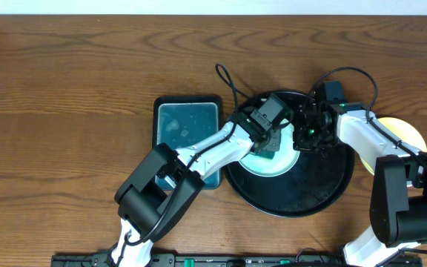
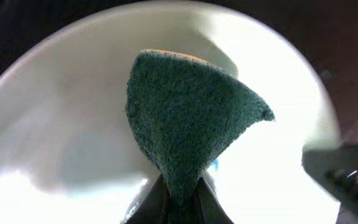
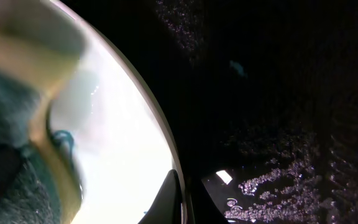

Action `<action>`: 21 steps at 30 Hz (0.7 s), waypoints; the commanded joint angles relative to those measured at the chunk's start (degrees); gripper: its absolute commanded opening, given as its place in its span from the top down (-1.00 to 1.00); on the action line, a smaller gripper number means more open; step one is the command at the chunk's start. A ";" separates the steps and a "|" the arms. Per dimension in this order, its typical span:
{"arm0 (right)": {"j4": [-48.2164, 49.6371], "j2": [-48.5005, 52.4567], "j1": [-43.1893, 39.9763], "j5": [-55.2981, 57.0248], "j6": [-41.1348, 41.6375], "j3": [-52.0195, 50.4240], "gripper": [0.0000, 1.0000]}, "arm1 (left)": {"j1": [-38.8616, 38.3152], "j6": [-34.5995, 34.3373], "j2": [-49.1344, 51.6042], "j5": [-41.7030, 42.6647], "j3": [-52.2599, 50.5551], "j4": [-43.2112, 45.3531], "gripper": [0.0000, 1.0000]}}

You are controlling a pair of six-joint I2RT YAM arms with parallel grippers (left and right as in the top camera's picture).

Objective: Clean dirty plates on tray and stack at the side
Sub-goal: 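Rub the sponge over the pale green plate with the left gripper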

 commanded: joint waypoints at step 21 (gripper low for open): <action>-0.35 0.46 0.76 1.22 -0.44 -0.37 0.98 | 2.03 1.11 -1.07 -4.94 0.48 4.85 0.84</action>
